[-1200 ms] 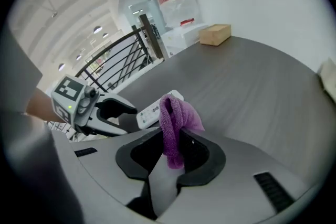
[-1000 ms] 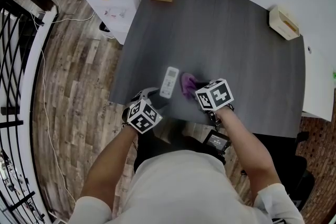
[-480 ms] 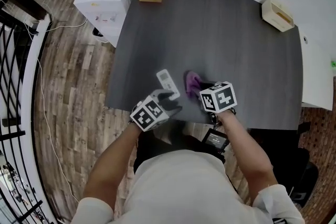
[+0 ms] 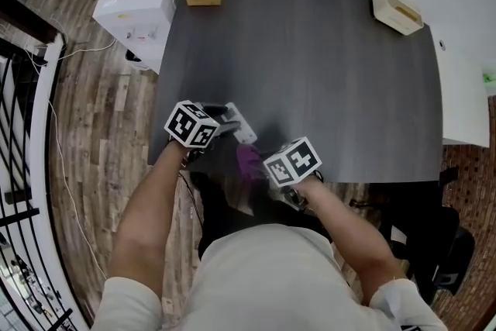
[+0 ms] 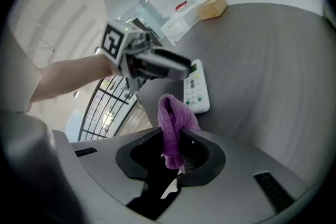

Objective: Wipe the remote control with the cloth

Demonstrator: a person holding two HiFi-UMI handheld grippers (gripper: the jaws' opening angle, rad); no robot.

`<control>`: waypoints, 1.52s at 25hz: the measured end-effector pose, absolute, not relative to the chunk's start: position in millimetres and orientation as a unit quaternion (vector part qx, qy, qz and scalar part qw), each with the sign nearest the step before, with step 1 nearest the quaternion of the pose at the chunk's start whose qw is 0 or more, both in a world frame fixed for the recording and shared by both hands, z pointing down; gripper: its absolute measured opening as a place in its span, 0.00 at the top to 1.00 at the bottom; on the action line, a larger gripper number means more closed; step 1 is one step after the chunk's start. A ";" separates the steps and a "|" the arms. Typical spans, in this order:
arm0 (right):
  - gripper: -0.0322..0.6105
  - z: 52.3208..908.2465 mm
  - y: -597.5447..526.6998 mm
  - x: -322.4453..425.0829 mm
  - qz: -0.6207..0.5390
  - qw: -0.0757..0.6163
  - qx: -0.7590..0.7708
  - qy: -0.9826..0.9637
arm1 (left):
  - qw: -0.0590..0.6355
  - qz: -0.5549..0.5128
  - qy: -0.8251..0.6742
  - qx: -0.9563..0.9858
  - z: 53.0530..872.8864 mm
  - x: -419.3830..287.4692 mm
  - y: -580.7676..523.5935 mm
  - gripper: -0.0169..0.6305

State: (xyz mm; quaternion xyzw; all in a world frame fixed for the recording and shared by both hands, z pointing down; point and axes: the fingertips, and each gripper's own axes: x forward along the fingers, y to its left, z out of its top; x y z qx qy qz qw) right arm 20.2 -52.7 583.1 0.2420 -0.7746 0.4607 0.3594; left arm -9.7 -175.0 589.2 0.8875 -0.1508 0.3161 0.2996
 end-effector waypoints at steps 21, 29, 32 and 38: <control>0.81 588.7 -173.9 119.6 0.364 0.390 0.441 -0.722 | 0.263 0.365 -0.093 0.888 599.7 -12.7 -118.2 0.66; 0.81 589.4 -153.3 99.8 0.380 0.366 0.435 -0.730 | 0.321 0.325 -0.096 0.884 607.5 16.8 -75.9 0.66; 0.81 591.1 -127.4 83.9 0.398 0.356 0.410 -0.740 | 0.317 0.326 -0.096 0.886 607.8 21.8 -69.0 0.66; 0.81 589.4 -91.2 76.3 0.407 0.360 0.364 -0.757 | 0.308 0.342 -0.094 0.883 611.9 25.3 -61.7 0.66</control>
